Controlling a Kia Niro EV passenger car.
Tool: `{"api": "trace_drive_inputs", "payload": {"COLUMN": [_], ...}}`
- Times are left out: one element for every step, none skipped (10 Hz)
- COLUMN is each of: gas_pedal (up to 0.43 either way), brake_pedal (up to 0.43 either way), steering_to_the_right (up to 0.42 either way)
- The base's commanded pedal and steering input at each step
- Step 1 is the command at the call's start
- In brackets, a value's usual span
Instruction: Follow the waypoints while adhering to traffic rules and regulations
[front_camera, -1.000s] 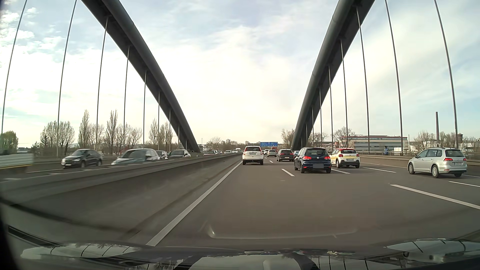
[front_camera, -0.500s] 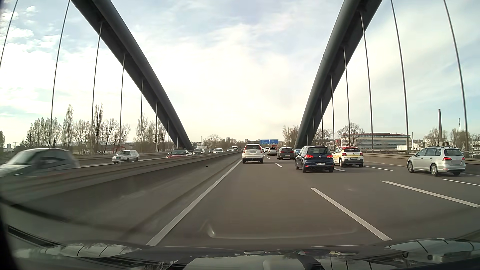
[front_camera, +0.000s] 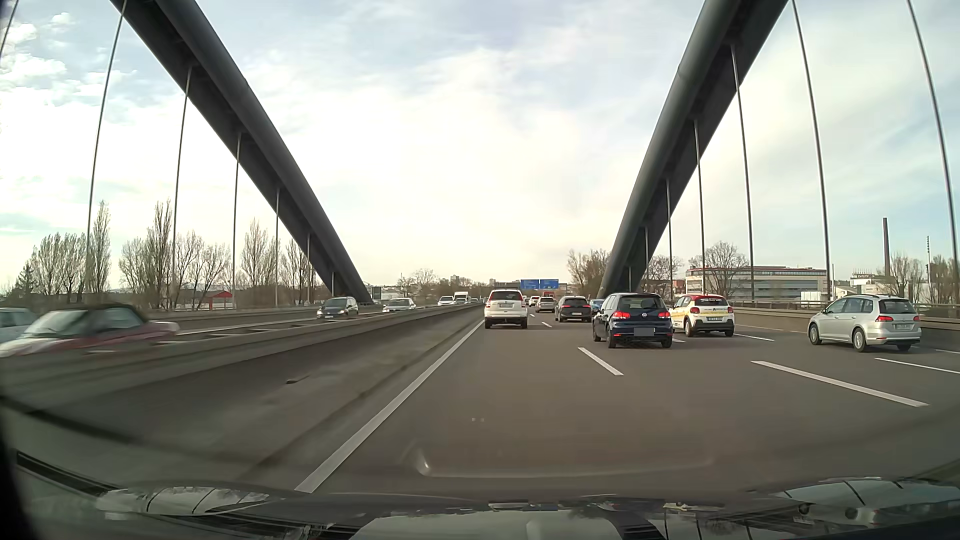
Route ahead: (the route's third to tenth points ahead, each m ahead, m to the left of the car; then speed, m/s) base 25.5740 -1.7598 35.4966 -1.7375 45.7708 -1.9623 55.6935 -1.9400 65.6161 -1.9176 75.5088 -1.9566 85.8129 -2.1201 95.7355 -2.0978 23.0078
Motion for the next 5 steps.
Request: {"api": "trace_drive_inputs", "payload": {"gas_pedal": [0.177,0.177,0.177,0.177,0.177], "brake_pedal": [0.000,0.000,0.000,0.000,0.000], "steering_to_the_right": [-0.001,-0.001,-0.001,-0.001,-0.001]}}
